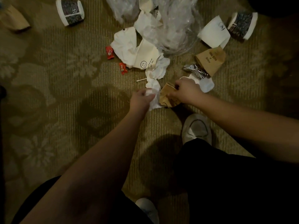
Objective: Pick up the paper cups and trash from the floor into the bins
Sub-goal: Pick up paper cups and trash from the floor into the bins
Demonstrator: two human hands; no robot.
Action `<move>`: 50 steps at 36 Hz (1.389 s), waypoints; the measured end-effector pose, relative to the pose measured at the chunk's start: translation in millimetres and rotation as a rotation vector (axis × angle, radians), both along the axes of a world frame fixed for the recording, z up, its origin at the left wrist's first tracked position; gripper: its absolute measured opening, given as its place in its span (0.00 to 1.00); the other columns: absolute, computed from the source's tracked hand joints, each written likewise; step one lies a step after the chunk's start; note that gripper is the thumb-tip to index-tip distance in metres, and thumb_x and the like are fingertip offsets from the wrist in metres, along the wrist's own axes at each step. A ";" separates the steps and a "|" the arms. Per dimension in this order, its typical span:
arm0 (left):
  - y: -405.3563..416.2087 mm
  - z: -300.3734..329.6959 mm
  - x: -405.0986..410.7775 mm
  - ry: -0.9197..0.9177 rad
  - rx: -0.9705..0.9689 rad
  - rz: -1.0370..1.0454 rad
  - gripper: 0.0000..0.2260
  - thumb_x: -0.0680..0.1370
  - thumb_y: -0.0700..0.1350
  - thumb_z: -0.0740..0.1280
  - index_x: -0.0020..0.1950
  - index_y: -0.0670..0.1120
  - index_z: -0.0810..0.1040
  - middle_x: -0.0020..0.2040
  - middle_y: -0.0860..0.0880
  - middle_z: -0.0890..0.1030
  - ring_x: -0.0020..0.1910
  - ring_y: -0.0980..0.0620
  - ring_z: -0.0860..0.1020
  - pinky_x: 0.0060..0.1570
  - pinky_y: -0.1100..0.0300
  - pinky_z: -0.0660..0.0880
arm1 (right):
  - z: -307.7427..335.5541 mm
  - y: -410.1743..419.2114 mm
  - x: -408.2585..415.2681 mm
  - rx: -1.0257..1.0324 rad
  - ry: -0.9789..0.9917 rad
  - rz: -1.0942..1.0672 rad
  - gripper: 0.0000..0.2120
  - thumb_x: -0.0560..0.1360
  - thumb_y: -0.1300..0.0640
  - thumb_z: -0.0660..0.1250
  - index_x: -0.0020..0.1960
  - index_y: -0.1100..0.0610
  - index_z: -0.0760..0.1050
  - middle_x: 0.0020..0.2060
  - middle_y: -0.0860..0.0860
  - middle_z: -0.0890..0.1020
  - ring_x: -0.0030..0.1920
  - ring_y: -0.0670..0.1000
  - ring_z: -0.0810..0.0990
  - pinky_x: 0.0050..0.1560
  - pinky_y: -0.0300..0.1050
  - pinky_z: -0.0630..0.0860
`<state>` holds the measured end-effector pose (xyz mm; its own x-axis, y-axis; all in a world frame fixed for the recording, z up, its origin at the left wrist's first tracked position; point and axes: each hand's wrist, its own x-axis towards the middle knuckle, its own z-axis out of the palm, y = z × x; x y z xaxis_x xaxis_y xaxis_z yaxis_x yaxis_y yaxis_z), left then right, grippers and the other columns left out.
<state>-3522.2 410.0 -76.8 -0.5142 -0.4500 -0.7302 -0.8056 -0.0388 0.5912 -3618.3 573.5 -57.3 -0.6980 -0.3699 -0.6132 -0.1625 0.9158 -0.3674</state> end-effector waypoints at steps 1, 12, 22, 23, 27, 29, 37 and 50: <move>1.5 -1.3 -0.4 0.022 -0.044 -0.087 0.14 0.74 0.49 0.74 0.59 0.53 0.80 0.68 0.48 0.72 0.65 0.46 0.74 0.66 0.47 0.73 | 2.1 7.1 2.3 -0.053 -0.022 -0.037 0.14 0.74 0.44 0.71 0.48 0.54 0.75 0.46 0.53 0.77 0.53 0.57 0.77 0.49 0.50 0.72; 11.1 -19.5 2.6 0.169 -0.648 -1.150 0.17 0.82 0.43 0.63 0.71 0.48 0.73 0.75 0.48 0.66 0.69 0.42 0.65 0.66 0.49 0.68 | -11.5 88.9 24.7 -0.216 0.053 -0.088 0.16 0.69 0.48 0.78 0.53 0.56 0.83 0.54 0.51 0.78 0.59 0.58 0.75 0.63 0.58 0.72; 11.3 -11.1 11.7 0.012 -0.536 -0.957 0.34 0.78 0.39 0.69 0.79 0.41 0.56 0.74 0.41 0.66 0.72 0.42 0.65 0.72 0.50 0.63 | -0.4 69.3 -10.6 -0.100 0.047 0.062 0.23 0.74 0.47 0.74 0.64 0.57 0.79 0.73 0.52 0.68 0.73 0.58 0.64 0.73 0.55 0.63; 10.1 -11.7 13.7 0.006 -0.537 -0.949 0.31 0.77 0.40 0.69 0.77 0.41 0.59 0.72 0.41 0.68 0.71 0.42 0.67 0.70 0.50 0.65 | 0.9 64.6 -15.3 -0.069 0.042 0.093 0.23 0.74 0.47 0.73 0.65 0.57 0.78 0.74 0.53 0.66 0.74 0.58 0.63 0.73 0.55 0.62; 7.4 -11.0 19.9 -0.025 -0.526 -0.910 0.20 0.78 0.42 0.69 0.68 0.42 0.70 0.64 0.43 0.74 0.63 0.45 0.73 0.65 0.50 0.72 | 3.2 47.6 -27.2 0.101 0.036 0.202 0.29 0.74 0.41 0.70 0.70 0.54 0.73 0.73 0.56 0.66 0.73 0.59 0.64 0.70 0.57 0.66; 4.9 -9.2 21.4 -0.040 -0.529 -0.909 0.17 0.78 0.43 0.68 0.66 0.43 0.73 0.63 0.44 0.75 0.62 0.46 0.74 0.64 0.51 0.73 | 2.6 43.0 -27.8 0.136 0.052 0.209 0.30 0.74 0.39 0.70 0.71 0.52 0.71 0.72 0.55 0.68 0.72 0.60 0.65 0.69 0.58 0.66; -1.2 7.6 34.2 -0.058 -0.266 -0.679 0.21 0.77 0.46 0.71 0.67 0.44 0.70 0.61 0.44 0.77 0.54 0.49 0.77 0.56 0.52 0.78 | 2.4 39.0 -23.0 0.151 0.072 0.142 0.35 0.70 0.41 0.74 0.72 0.49 0.67 0.73 0.57 0.67 0.73 0.61 0.64 0.71 0.61 0.64; 7.4 1.4 28.3 -0.121 -0.320 -0.498 0.33 0.76 0.43 0.71 0.77 0.41 0.58 0.65 0.40 0.75 0.61 0.40 0.76 0.58 0.49 0.73 | -1.1 53.3 7.3 0.040 0.135 -0.118 0.35 0.67 0.40 0.77 0.65 0.57 0.71 0.68 0.57 0.68 0.70 0.61 0.64 0.69 0.59 0.66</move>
<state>-3493.9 417.4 -75.4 -0.6408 -0.3834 -0.6652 -0.7438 0.5248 0.4140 -3611.0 626.7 -58.4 -0.8121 -0.2575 -0.5236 -0.0985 0.9450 -0.3120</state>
